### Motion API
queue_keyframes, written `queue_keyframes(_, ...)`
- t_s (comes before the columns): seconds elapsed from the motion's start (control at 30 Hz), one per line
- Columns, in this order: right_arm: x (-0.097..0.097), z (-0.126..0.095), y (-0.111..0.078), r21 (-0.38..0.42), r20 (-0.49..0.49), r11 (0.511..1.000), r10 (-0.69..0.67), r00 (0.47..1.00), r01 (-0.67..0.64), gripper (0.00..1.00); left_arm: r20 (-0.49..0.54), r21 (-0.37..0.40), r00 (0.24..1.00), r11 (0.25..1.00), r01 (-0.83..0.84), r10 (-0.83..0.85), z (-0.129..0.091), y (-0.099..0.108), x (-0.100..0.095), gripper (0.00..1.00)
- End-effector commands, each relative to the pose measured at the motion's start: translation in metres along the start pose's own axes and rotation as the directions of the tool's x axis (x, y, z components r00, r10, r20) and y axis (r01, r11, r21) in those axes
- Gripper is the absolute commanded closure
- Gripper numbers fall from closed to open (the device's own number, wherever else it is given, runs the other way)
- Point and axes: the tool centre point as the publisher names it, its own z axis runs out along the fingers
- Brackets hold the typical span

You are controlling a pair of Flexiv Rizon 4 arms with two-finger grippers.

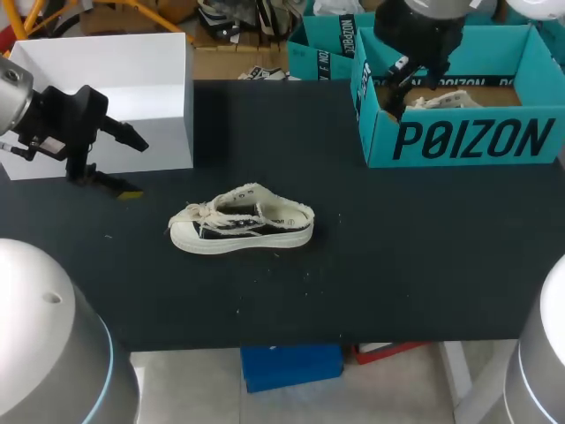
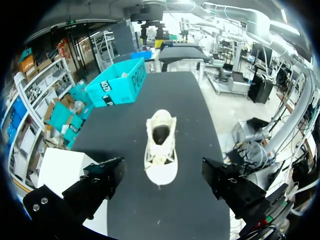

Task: Take the shoe out of the shoebox, open the shoe tongue, remove and reinsert the insole, then place the shoe into the shoebox

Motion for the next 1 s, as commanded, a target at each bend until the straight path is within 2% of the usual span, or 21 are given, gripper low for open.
queue_keyframes(0.03,-0.002,0.001,-0.006,-0.142,0.046,0.886,-0.439,0.897,0.441,0.0,0.003,0.0,1.0,1.0,-0.002,0.002,0.001,0.001,0.0,0.0)
queue_keyframes(0.33,-0.001,0.001,-0.009,-0.148,0.055,0.888,-0.432,0.9,0.435,0.0,0.003,0.0,1.0,1.0,-0.002,0.002,0.001,0.001,0.0,0.0)
queue_keyframes(0.43,0.001,0.005,-0.011,-0.306,0.089,0.871,-0.375,0.923,0.383,0.0,0.003,0.0,1.0,1.0,-0.002,0.002,0.001,0.001,0.0,0.0)
queue_keyframes(0.5,0.002,0.011,-0.012,-0.338,0.091,0.862,-0.37,0.925,0.378,0.0,0.003,0.0,1.0,1.0,-0.002,0.002,0.001,0.001,0.0,0.0)
queue_keyframes(0.6,0.007,0.021,-0.005,-0.442,0.059,0.828,-0.359,0.932,0.347,0.0,0.003,0.0,1.0,1.0,-0.002,0.002,0.001,0.001,0.0,0.0)
queue_keyframes(0.73,0.019,0.04,0.007,-0.541,-0.016,0.781,-0.381,0.925,0.312,0.0,0.003,0.0,1.0,1.0,-0.002,0.002,0.001,0.001,0.0,0.0)
queue_keyframes(0.8,0.026,0.05,0.013,-0.608,-0.032,0.738,-0.392,0.919,0.293,0.0,0.003,0.0,1.0,1.0,-0.002,0.002,0.001,0.001,0.0,0.0)
queue_keyframes(1.0,0.048,0.072,0.025,-0.735,-0.117,0.642,-0.438,0.891,0.219,0.0,0.003,0.0,1.0,1.0,-0.002,0.002,0.001,0.001,0.0,0.0)
